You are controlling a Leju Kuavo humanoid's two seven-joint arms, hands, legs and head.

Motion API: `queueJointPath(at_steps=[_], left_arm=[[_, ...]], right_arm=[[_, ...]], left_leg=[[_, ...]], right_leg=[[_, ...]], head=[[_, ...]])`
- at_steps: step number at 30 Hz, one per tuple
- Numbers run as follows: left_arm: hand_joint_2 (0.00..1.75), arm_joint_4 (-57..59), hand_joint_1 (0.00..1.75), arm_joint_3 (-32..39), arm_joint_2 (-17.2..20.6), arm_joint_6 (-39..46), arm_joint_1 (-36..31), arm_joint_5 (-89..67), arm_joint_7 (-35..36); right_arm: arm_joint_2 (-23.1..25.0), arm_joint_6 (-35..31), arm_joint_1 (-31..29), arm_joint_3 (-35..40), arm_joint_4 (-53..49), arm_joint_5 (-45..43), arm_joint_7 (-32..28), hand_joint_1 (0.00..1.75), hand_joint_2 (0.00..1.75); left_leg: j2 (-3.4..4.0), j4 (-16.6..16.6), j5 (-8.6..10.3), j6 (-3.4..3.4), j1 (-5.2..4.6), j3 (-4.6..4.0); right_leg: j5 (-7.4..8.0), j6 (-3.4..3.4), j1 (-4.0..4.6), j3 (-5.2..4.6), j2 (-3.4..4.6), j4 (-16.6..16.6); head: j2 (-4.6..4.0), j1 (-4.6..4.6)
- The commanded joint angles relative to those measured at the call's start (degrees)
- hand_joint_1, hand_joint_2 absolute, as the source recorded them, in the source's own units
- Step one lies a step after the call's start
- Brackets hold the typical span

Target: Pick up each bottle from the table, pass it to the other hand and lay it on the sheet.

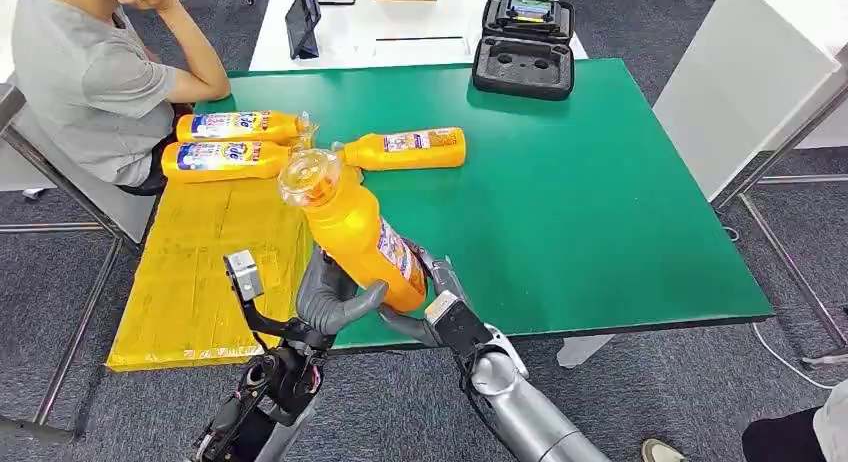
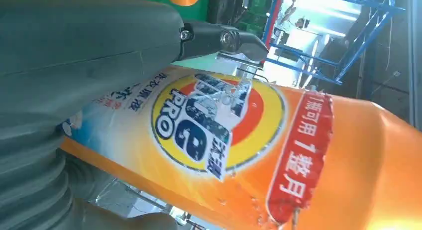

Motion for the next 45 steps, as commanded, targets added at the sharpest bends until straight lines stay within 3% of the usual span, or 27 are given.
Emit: queueJointPath(at_steps=[1, 3, 4, 6, 7, 45], left_arm=[[1.75, 2.63, 0.0, -2.67, 0.54, 0.34, -1.08, -0.42, 0.04], [1.75, 2.16, 0.0, -2.96, 0.63, 0.47, -0.81, -0.46, 0.05], [0.0, 2.17, 0.0, -2.98, 0.67, 0.37, -0.77, -0.35, 0.12], [0.0, 1.92, 0.0, -3.0, 0.77, -0.21, -0.55, 0.1, 0.04], [1.75, 1.92, 0.0, -3.0, 0.77, -0.21, -0.55, 0.1, 0.04], [1.75, 0.27, 0.0, -1.88, 1.6, 3.97, 1.61, -1.9, 1.6]], right_arm=[[0.21, 0.8, -1.1, -2.74, -0.83, 0.91, 0.28, 1.75, 1.75], [0.2, 0.14, -1.5, -2.32, -0.23, 2.34, 0.28, 1.75, 1.75], [0.3, 0.15, -1.61, -2.03, -0.06, 2.56, 0.28, 1.75, 1.75], [0.5, 0.36, -1.7, -1.68, 0.27, 2.62, 0.28, 1.75, 1.75], [0.5, 0.36, -1.7, -1.68, 0.27, 2.62, 0.28, 1.75, 1.75], [-0.63, 1.2, -0.74, -2.11, -1.54, 1.29, 0.28, 1.75, 1.75]], left_leg=[[0.04, -0.07, -0.1, -0.02, -0.03, 0.32], [0.05, -0.06, -0.09, -0.02, -0.03, 0.31], [0.06, -0.06, -0.07, -0.02, -0.03, 0.25], [0.06, -0.07, -0.08, -0.02, -0.03, 0.28], [0.06, -0.05, -0.07, -0.02, -0.03, 0.23], [0.08, -0.07, -0.06, -0.02, -0.04, 0.2]], right_leg=[[-0.09, 0.0, -0.02, 0.3, -0.04, -0.05], [-0.08, 0.0, -0.02, 0.29, -0.03, -0.05], [-0.06, 0.0, -0.02, 0.23, -0.02, -0.05], [-0.07, -0.01, -0.02, 0.26, -0.02, -0.05], [-0.06, -0.01, -0.02, 0.21, -0.01, -0.03], [-0.04, 0.0, -0.03, 0.18, 0.02, -0.04]], head=[[0.0, 0.0], [0.0, 0.0], [0.0, 0.0], [0.0, 0.0], [0.0, 0.0], [0.0, 0.0]])
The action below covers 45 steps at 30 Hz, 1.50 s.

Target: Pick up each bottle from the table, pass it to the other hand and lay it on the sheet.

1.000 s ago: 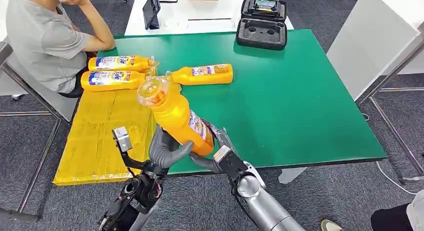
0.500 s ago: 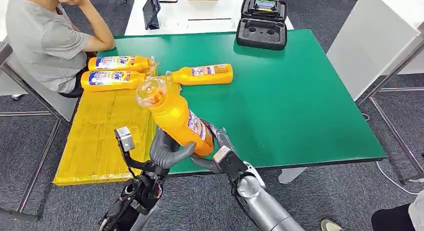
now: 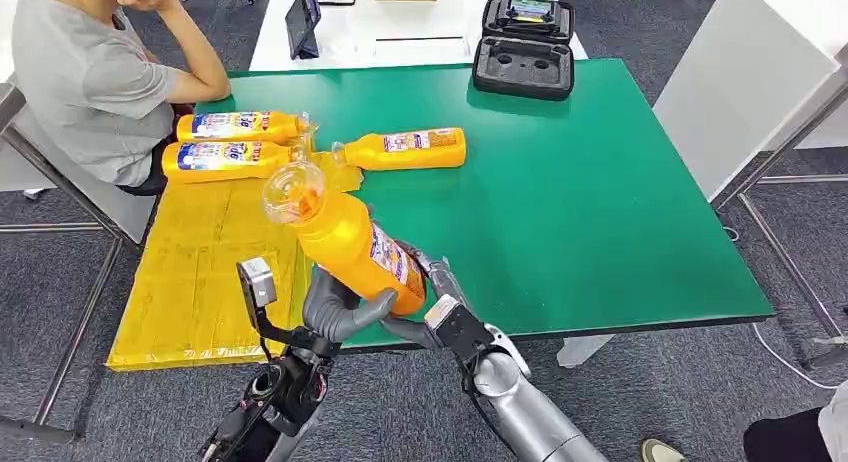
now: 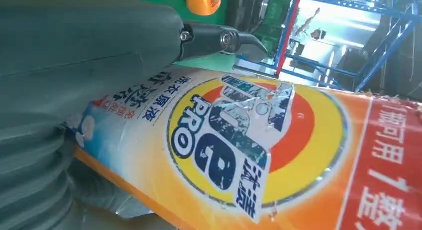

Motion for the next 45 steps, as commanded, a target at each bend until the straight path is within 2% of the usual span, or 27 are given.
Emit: queueJointPath(at_steps=[1, 3, 12, 13, 21, 22, 31, 34, 36, 38, 39, 45], left_arm=[[1.75, 0.19, 0.0, -0.92, 1.91, 0.02, 0.21, 0.06, 0.45], [1.75, 0.24, 0.0, -0.85, 2.08, -0.03, 0.16, 0.12, 0.45], [1.75, 0.18, 0.0, -0.56, 1.84, -0.41, -0.32, 0.64, -0.01], [0.0, 0.01, 0.0, -0.44, 1.81, -0.5, -0.16, 0.85, -0.15], [0.0, -0.46, 0.0, -0.42, 1.93, -0.86, 0.04, 1.12, -0.36], [1.75, -0.32, 0.0, -0.46, 1.84, -1.03, -0.18, 1.23, -0.27], [1.75, -0.1, 0.0, -0.46, 1.73, -1.09, -0.48, 1.32, -0.14], [1.75, 0.53, 0.0, -0.77, 1.46, -0.98, -1.03, 0.99, 0.0], [1.75, 0.73, 0.0, -1.19, 1.39, -0.48, -1.24, 0.06, 0.02], [1.75, 0.88, 0.0, -1.29, 1.28, -0.33, -1.22, -0.16, -0.01], [1.75, 0.96, 0.0, -1.4, 1.3, -0.34, -1.21, -0.27, -0.04], [1.75, 0.96, 0.0, -1.4, 1.3, -0.34, -1.21, -0.27, -0.04]], right_arm=[[-0.69, -0.28, -1.47, -0.68, 0.25, -0.74, 0.28, 1.75, 1.75], [-0.69, -0.43, -1.18, -1.32, 0.0, -0.98, 0.28, 1.75, 1.75], [-0.62, -0.93, -1.03, -2.39, 0.46, -0.58, 0.28, 1.75, 1.75], [-0.63, -1.01, -0.76, -2.46, 0.43, -0.55, 0.28, 1.75, 1.75], [-0.97, -1.44, -0.35, -2.61, 0.25, -0.33, 0.28, 1.75, 1.75], [-0.92, -1.5, -0.5, -2.56, 0.54, -0.22, 0.28, 1.75, 1.75], [-0.76, -1.42, -0.71, -2.48, 0.87, -0.13, 0.28, 1.75, 1.75], [-0.48, -1.65, -0.8, -1.47, 1.91, 0.72, 0.28, 1.75, 1.75], [-0.31, -2.14, -0.7, -1.0, 2.14, 1.02, 0.28, 1.75, 1.75], [-0.25, -2.27, -0.69, -0.73, 2.19, 1.03, 0.28, 1.75, 1.75], [-0.22, -2.23, -0.73, -0.62, 2.18, 0.95, 0.28, 1.75, 1.75], [-0.22, -2.23, -0.73, -0.62, 2.18, 0.95, 0.28, 1.75, 1.75]], left_leg=[[0.12, -0.1, -0.1, -0.03, -0.04, 0.33], [0.05, -0.05, -0.04, -0.02, -0.02, 0.16], [0.05, -0.08, -0.1, -0.03, -0.03, 0.35], [0.02, -0.06, -0.04, -0.02, -0.03, 0.19], [0.05, -0.1, -0.11, -0.03, -0.03, 0.38], [0.04, -0.07, -0.06, -0.02, -0.03, 0.24], [0.02, -0.05, -0.03, -0.02, -0.01, 0.14], [0.05, -0.08, -0.09, -0.02, -0.03, 0.34], [0.02, -0.04, -0.04, -0.01, -0.01, 0.15], [0.03, -0.1, -0.1, -0.03, -0.03, 0.4], [0.02, -0.05, -0.06, -0.02, -0.01, 0.21], [0.05, -0.08, -0.11, -0.03, -0.01, 0.4]], right_leg=[[-0.08, -0.01, -0.03, 0.28, 0.03, -0.07], [-0.04, -0.01, -0.01, 0.13, 0.0, -0.04], [-0.09, -0.01, -0.01, 0.32, -0.04, -0.06], [-0.05, 0.0, -0.02, 0.17, -0.04, -0.04], [-0.1, -0.01, -0.01, 0.35, -0.04, -0.08], [-0.06, -0.01, -0.02, 0.22, -0.03, -0.05], [-0.03, 0.0, -0.01, 0.12, -0.03, -0.04], [-0.09, 0.0, -0.01, 0.31, -0.04, -0.07], [-0.04, 0.0, 0.0, 0.14, -0.04, -0.04], [-0.11, -0.01, -0.01, 0.38, -0.08, -0.08], [-0.06, -0.01, 0.0, 0.2, -0.05, -0.05], [-0.11, -0.01, 0.01, 0.38, -0.06, -0.08]], head=[[0.0, 0.02], [0.0, 0.0], [0.0, 0.02], [0.0, 0.0], [0.0, 0.0], [0.0, 0.02], [0.0, 0.0], [-0.02, 0.0], [0.0, 0.0], [0.0, 0.0], [0.0, 0.0], [0.0, 0.0]])
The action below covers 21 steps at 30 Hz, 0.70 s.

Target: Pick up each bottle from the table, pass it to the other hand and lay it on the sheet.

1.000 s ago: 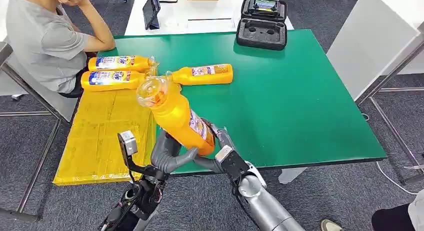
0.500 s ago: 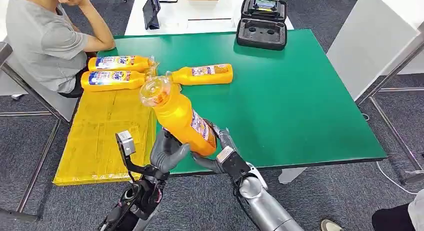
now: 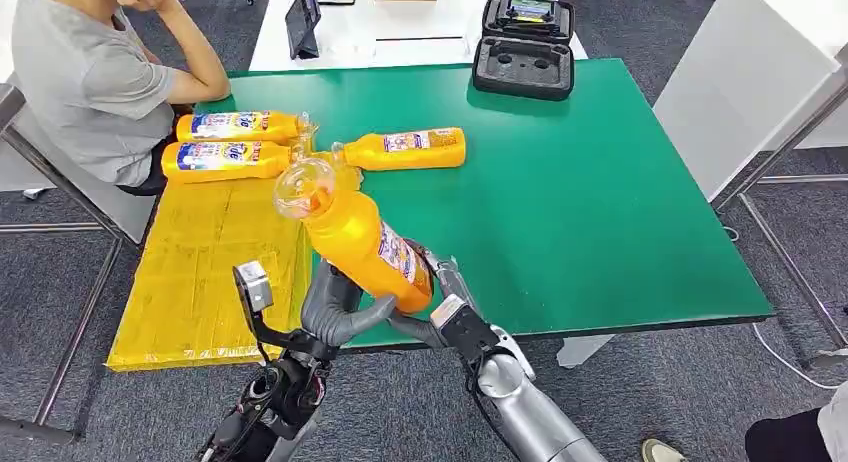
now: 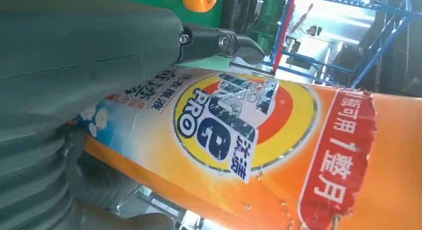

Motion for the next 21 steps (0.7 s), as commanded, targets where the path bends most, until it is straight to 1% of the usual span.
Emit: queueJointPath(at_steps=[1, 2, 3, 4, 5, 6, 8, 10, 11, 12, 13, 14, 15, 18, 19, 20, 21], left_arm=[[1.75, 2.57, 0.0, -1.29, 0.86, 0.08, -1.97, -0.16, 0.29], [1.75, 2.57, 0.0, -1.29, 0.86, 0.08, -1.97, -0.16, 0.29], [1.75, 2.57, 0.0, -1.29, 0.86, 0.08, -1.97, -0.16, 0.29], [1.75, 2.62, 0.0, -1.31, 0.92, 0.08, -1.95, -0.21, 0.28], [1.75, 2.78, 0.0, -1.54, 1.0, 0.16, -1.97, -0.53, 0.25], [1.75, 2.94, 0.0, -1.57, 1.0, 0.17, -1.97, -0.53, 0.24], [1.75, 3.48, 0.0, -1.54, 0.99, 0.47, -1.96, -0.55, 0.24], [1.75, 3.39, 0.0, -1.37, 0.99, 0.61, -1.89, -0.39, 0.14], [1.75, 3.15, 0.0, -1.29, 1.01, 0.63, -1.83, -0.31, 0.11], [1.75, 3.02, 0.0, -1.28, 1.03, 0.63, -1.82, -0.31, 0.11], [1.75, 2.66, 0.0, -1.24, 1.06, 0.63, -1.76, -0.3, 0.1], [1.75, 2.41, 0.0, -1.2, 1.07, 0.64, -1.74, -0.28, 0.1], [1.75, 2.35, 0.0, -1.16, 1.09, 0.66, -1.73, -0.26, 0.11], [1.75, 2.31, 0.0, -0.82, 1.12, 0.81, -1.58, -0.04, 0.13], [1.75, 2.32, 0.19, -0.8, 1.12, 0.82, -1.57, -0.04, 0.13], [1.75, 2.32, 0.49, -0.8, 1.09, 0.82, -1.6, -0.03, 0.13], [1.75, 2.34, 0.49, -0.79, 1.02, 0.82, -1.63, -0.01, 0.08]], right_arm=[[-0.18, -0.26, -1.65, 1.13, 2.7, -0.06, 0.28, 1.75, 1.75], [-0.18, -0.26, -1.65, 1.13, 2.7, -0.06, 0.28, 1.75, 1.75], [-0.18, -0.26, -1.65, 1.13, 2.7, -0.06, 0.28, 1.75, 1.75], [-0.23, -0.22, -1.76, 1.13, 2.73, -0.14, 0.28, 1.75, 1.75], [-0.25, -0.27, -1.7, 1.12, 2.37, -0.32, 0.28, 1.75, 1.75], [-0.31, -0.21, -1.63, 1.21, 2.15, -0.32, 0.28, 1.75, 1.75], [-0.3, 0.01, -1.69, 1.7, 1.8, -0.17, 0.28, 1.75, 1.75], [-0.2, 0.23, -1.76, 2.16, 1.87, -0.02, 0.28, 1.75, 1.75], [-0.14, 0.42, -1.75, 2.24, 1.97, -0.18, 0.28, 1.75, 1.75], [-0.14, 0.4, -1.74, 2.25, 1.96, -0.2, 0.28, 1.75, 1.75], [-0.12, 0.44, -1.76, 2.17, 2.12, -0.44, 0.28, 1.75, 1.75], [-0.17, 0.39, -1.78, 2.11, 2.0, -0.59, 0.28, 1.75, 1.75], [-0.13, 0.61, -1.79, 1.95, 1.98, -0.9, 0.28, 1.75, 1.75], [-0.36, 0.7, -1.79, 1.83, 1.74, -0.97, 0.28, 1.75, 1.75], [-0.38, 0.74, -1.87, 1.95, 1.77, -0.84, 0.28, 1.75, 1.75], [-0.36, 0.73, -1.86, 1.96, 1.76, -0.84, 0.28, 1.75, 1.75], [-0.3, 0.75, -1.85, 1.98, 1.77, -0.87, 0.28, 1.75, 1.75]], left_leg=[[0.02, -0.07, -0.05, -0.02, -0.02, 0.23], [0.04, -0.07, -0.09, -0.03, 0.0, 0.33], [0.02, -0.06, -0.05, -0.02, -0.02, 0.22], [0.04, -0.09, -0.09, -0.03, -0.03, 0.35], [0.03, -0.06, -0.06, -0.02, -0.01, 0.21], [0.04, -0.09, -0.09, -0.03, -0.02, 0.35], [0.02, -0.05, -0.05, -0.01, -0.01, 0.18], [0.05, -0.09, -0.08, -0.02, -0.03, 0.32], [0.05, -0.05, -0.06, -0.02, 0.0, 0.2], [0.06, -0.08, -0.09, -0.03, -0.01, 0.31], [0.04, -0.05, -0.04, -0.02, -0.01, 0.17], [0.06, -0.09, -0.09, -0.03, -0.02, 0.34], [0.04, -0.05, -0.05, -0.02, -0.01, 0.18], [0.03, -0.06, -0.07, -0.03, -0.02, 0.28], [0.03, -0.05, -0.03, -0.02, 0.0, 0.15], [0.06, -0.06, -0.08, -0.02, -0.02, 0.27], [0.05, -0.05, -0.05, -0.02, -0.01, 0.19]], right_leg=[[-0.06, -0.01, -0.01, 0.22, -0.05, -0.05], [-0.08, -0.01, 0.01, 0.32, -0.05, -0.07], [-0.05, 0.0, -0.01, 0.21, -0.04, -0.05], [-0.09, 0.0, -0.01, 0.34, -0.05, -0.07], [-0.05, 0.0, 0.0, 0.21, -0.04, -0.06], [-0.09, -0.01, 0.0, 0.34, -0.05, -0.08], [-0.04, -0.01, 0.0, 0.18, -0.03, -0.05], [-0.08, 0.0, -0.01, 0.3, -0.04, -0.08], [-0.04, -0.01, 0.01, 0.19, -0.01, -0.06], [-0.07, -0.01, 0.0, 0.3, -0.02, -0.07], [-0.04, -0.01, 0.0, 0.17, -0.01, -0.05], [-0.08, -0.02, 0.0, 0.32, -0.02, -0.07], [-0.04, -0.01, 0.0, 0.17, -0.01, -0.04], [-0.07, -0.01, 0.0, 0.27, -0.05, -0.05], [-0.03, -0.01, 0.01, 0.15, -0.02, -0.05], [-0.07, -0.01, -0.01, 0.25, -0.02, -0.05], [-0.04, 0.0, 0.0, 0.18, 0.0, -0.04]], head=[[0.0, -0.02], [0.0, 0.0], [0.0, -0.02], [0.0, -0.02], [0.0, -0.02], [0.0, -0.02], [0.0, -0.02], [0.0, -0.02], [0.0, -0.02], [0.0, -0.02], [0.0, -0.02], [0.0, -0.02], [0.0, -0.02], [0.0, -0.02], [0.0, -0.02], [0.0, -0.02], [0.0, -0.02]])
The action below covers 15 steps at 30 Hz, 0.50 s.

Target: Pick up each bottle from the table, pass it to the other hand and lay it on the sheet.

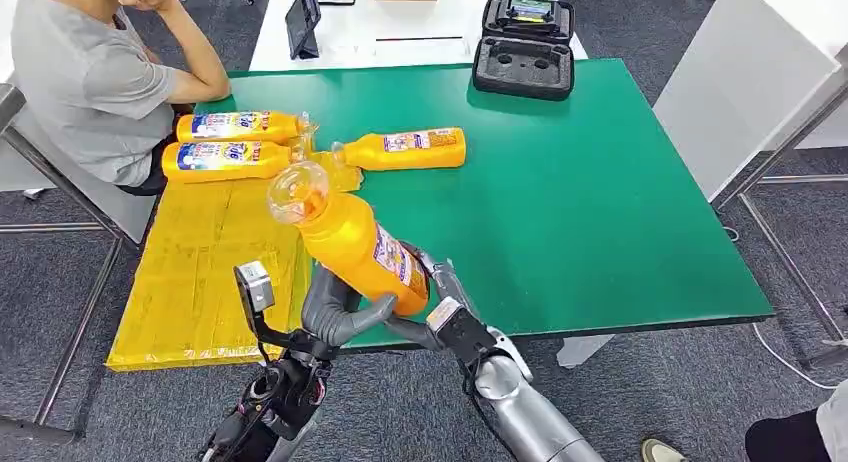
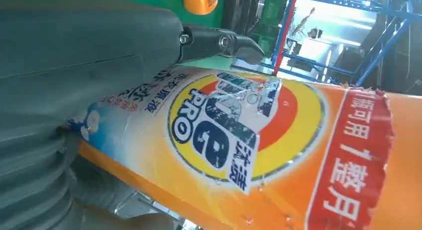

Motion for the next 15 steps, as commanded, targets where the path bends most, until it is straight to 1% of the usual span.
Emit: queueJointPath(at_steps=[1, 2, 3, 4, 5, 6, 7, 8, 9, 11, 12, 15], left_arm=[[1.75, 2.29, 0.52, -0.67, 1.01, 0.12, -1.65, 0.29, 0.02], [1.75, 2.35, 0.49, -0.61, 0.97, 0.15, -1.67, 0.32, -0.03], [1.75, 2.47, 0.73, -0.48, 0.94, 0.22, -1.7, 0.38, -0.11], [1.75, 2.51, 0.86, -0.43, 0.97, 0.24, -1.71, 0.39, -0.13], [1.75, 2.55, 0.93, -0.31, 0.97, 0.31, -1.68, 0.45, -0.26], [1.75, 2.61, 0.99, -0.22, 0.97, 0.35, -1.71, 0.48, -0.36], [1.75, 2.62, 1.33, -0.17, 0.94, 0.37, -1.81, 0.5, -0.44], [1.75, 2.63, 1.4, -0.14, 0.89, 0.37, -1.88, 0.51, -0.47], [1.75, 2.56, 1.4, -0.07, 0.8, 0.4, -1.95, 0.52, -0.51], [1.75, 2.18, 1.34, 0.07, 0.8, 0.41, -1.77, 0.53, -0.58], [1.75, 1.93, 1.41, 0.17, 0.88, 0.41, -1.6, 0.54, -0.61], [1.75, 1.83, 1.43, 0.24, 0.92, 0.42, -1.5, 0.55, -0.62]], right_arm=[[-0.31, 0.23, -1.85, 1.08, 1.74, -0.4, 0.28, 1.75, 1.75], [-0.31, 0.2, -1.8, 1.07, 1.61, -0.45, 0.28, 1.75, 1.75], [-0.4, 0.18, -1.56, 0.96, 0.99, -0.65, 0.28, 1.75, 1.75], [-0.43, 0.27, -1.46, 0.86, 0.73, -0.82, 0.28, 1.75, 1.75], [-0.54, 0.51, -1.28, 0.71, 0.21, -1.05, 0.28, 1.75, 1.75], [-0.69, 0.4, -1.19, 0.69, -0.21, -0.94, 0.28, 1.75, 1.75], [-0.74, 0.59, -1.23, 0.62, -0.47, -1.03, 0.28, 1.75, 1.75], [-0.76, 0.56, -1.26, 0.59, -0.58, -0.99, 0.28, 1.75, 1.75], [-0.78, 0.66, -1.33, 0.49, -0.77, -1.04, 0.28, 1.75, 1.75], [-0.84, 0.77, -1.4, 0.1, -0.88, -1.37, 0.28, 1.75, 1.75], [-1.01, 0.56, -1.47, -0.22, -0.87, -1.46, 0.28, 1.75, 1.75], [-1.13, 0.42, -1.48, -0.39, -0.92, -1.51, 0.28, 1.75, 1.75]], left_leg=[[0.06, -0.08, -0.09, -0.02, -0.03, 0.33], [0.04, -0.05, -0.06, -0.02, -0.01, 0.21], [0.05, -0.07, -0.09, -0.02, -0.02, 0.32], [0.04, -0.05, -0.05, -0.02, -0.01, 0.2], [0.05, -0.07, -0.09, -0.02, -0.02, 0.31], [0.07, -0.06, -0.07, -0.02, -0.02, 0.25], [0.02, -0.05, -0.04, -0.02, -0.02, 0.16], [0.03, -0.06, -0.07, -0.02, -0.03, 0.25], [0.02, -0.05, -0.04, -0.02, -0.01, 0.18], [0.05, -0.06, -0.1, -0.03, -0.02, 0.31], [0.05, -0.05, -0.06, -0.02, -0.02, 0.22], [0.02, -0.03, -0.02, -0.01, -0.01, 0.1]], right_leg=[[-0.08, -0.01, -0.01, 0.31, -0.03, -0.07], [-0.05, -0.01, 0.0, 0.2, -0.03, -0.05], [-0.08, -0.01, -0.01, 0.3, -0.04, -0.07], [-0.05, 0.0, 0.0, 0.19, -0.02, -0.05], [-0.08, 0.0, -0.01, 0.3, -0.03, -0.06], [-0.06, -0.01, 0.0, 0.23, -0.01, -0.05], [-0.04, -0.01, -0.01, 0.15, -0.04, -0.04], [-0.08, -0.01, -0.02, 0.24, -0.05, -0.04], [-0.04, -0.01, -0.01, 0.16, -0.04, -0.04], [-0.09, -0.01, -0.01, 0.29, -0.04, -0.04], [-0.06, -0.01, -0.01, 0.2, -0.02, -0.04], [-0.02, 0.0, -0.01, 0.09, -0.03, -0.02]], head=[[0.0, 0.0], [0.0, 0.0], [0.0, 0.02], [0.0, 0.0], [0.0, 0.0], [0.0, 0.0], [0.0, 0.0], [0.0, 0.02], [0.0, 0.0], [0.0, 0.02], [0.0, 0.0], [0.0, 0.0]])
